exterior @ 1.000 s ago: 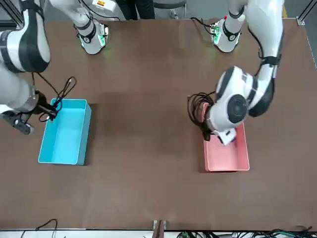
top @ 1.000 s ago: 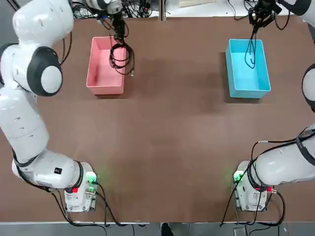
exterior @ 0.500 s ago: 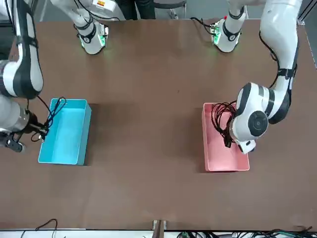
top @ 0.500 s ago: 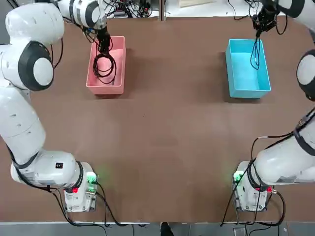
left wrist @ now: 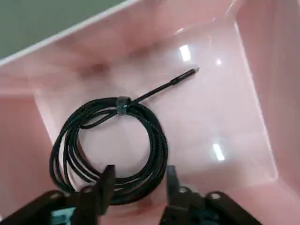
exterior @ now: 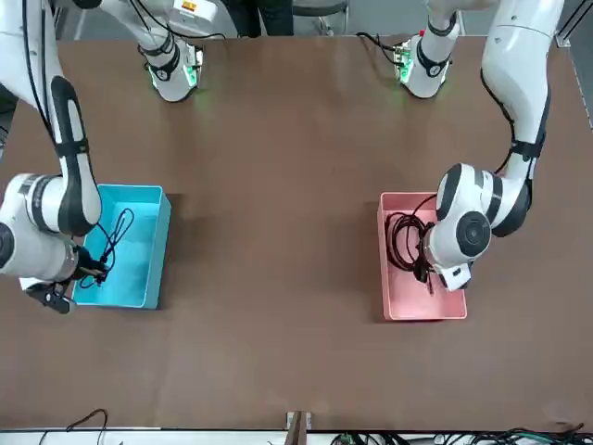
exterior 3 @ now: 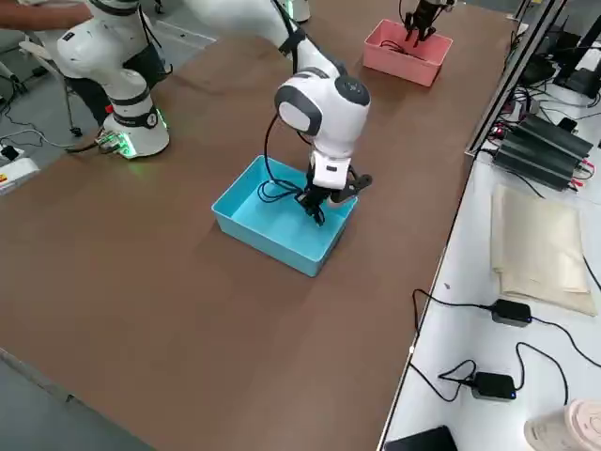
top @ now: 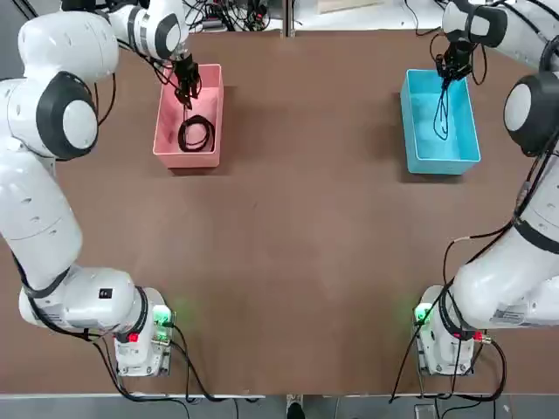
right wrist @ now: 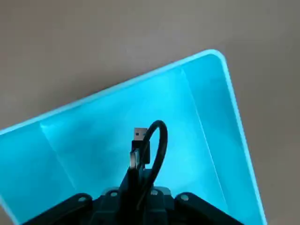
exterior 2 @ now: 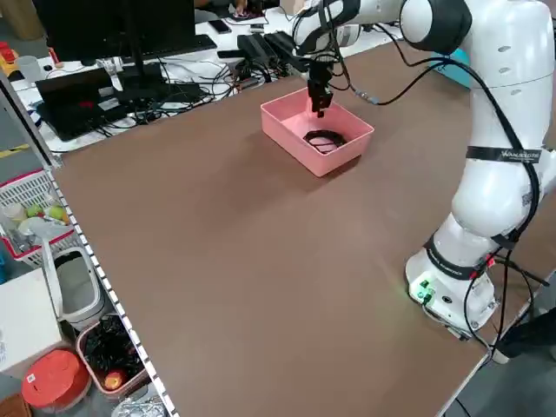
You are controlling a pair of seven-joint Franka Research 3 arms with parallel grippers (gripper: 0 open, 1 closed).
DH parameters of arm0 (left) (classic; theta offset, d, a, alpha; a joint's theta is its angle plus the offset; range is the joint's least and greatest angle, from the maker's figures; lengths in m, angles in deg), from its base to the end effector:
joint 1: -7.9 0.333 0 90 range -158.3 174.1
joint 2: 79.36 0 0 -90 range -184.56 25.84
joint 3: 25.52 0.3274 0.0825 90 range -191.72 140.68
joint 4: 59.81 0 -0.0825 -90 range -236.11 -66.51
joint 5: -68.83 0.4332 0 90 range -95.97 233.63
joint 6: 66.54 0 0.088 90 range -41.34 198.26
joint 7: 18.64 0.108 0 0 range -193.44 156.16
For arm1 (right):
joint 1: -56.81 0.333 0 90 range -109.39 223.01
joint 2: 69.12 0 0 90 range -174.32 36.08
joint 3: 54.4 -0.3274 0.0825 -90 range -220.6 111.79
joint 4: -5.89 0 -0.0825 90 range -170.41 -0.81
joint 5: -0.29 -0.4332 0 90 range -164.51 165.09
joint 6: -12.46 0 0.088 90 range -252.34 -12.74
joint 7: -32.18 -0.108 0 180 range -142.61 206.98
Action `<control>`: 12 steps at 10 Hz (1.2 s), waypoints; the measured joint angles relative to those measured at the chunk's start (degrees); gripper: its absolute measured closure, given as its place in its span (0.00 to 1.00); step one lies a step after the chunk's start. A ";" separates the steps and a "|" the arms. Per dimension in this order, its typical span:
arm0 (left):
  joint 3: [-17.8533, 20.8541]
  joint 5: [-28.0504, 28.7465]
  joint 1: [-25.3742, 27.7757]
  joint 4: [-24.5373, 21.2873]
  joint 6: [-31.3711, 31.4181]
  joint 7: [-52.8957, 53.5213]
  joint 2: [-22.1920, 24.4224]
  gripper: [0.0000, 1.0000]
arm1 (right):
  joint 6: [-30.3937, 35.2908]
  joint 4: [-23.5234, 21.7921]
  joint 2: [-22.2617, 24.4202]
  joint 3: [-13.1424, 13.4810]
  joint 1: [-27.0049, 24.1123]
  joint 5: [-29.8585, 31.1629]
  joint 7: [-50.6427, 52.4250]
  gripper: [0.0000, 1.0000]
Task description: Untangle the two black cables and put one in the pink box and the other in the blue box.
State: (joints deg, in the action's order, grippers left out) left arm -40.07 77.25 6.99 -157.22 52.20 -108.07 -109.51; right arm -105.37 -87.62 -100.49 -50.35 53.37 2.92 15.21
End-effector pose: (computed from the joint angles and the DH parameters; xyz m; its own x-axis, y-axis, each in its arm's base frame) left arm 0.6815 -0.1652 0.2656 0.3281 0.9446 -0.0098 0.9358 -0.3264 -0.1335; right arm 0.7118 -0.0909 0.2725 0.9168 -0.3877 -0.0957 -0.3778 -0.9197 0.1070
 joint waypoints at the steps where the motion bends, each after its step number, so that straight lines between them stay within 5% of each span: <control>1: -0.05 0.64 0.14 0.47 0.02 1.61 1.23 0.26 | 0.02 0.11 -0.41 -0.08 0.00 -0.01 0.00 0.89; 3: -0.29 1.92 0.13 0.85 -0.92 7.79 6.11 0.00 | 0.12 0.11 -0.44 -0.31 0.00 -0.03 0.00 0.87; 5: -0.29 1.98 0.16 0.96 -4.33 15.11 12.56 0.00 | 0.13 0.11 -0.44 -0.49 0.01 -0.03 0.02 0.76; 8: -0.16 -0.41 1.98 1.65 -10.84 27.43 21.27 0.00 | 0.14 0.13 -0.44 -0.70 0.10 -0.04 0.18 0.33; 10: 0.04 -2.44 3.08 6.57 -22.07 42.08 23.86 0.00 | 0.38 0.33 -0.38 -1.00 0.53 -0.02 1.02 0.04; 12: 0.06 -3.67 4.14 10.53 -29.42 62.72 25.38 0.00 | 2.65 1.40 0.97 -1.10 1.58 -0.01 2.14 0.00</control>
State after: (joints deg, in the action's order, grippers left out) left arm -40.01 73.58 11.13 -146.69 22.78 -45.35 -84.13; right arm -102.72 -86.22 -99.52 -51.45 54.94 2.91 17.35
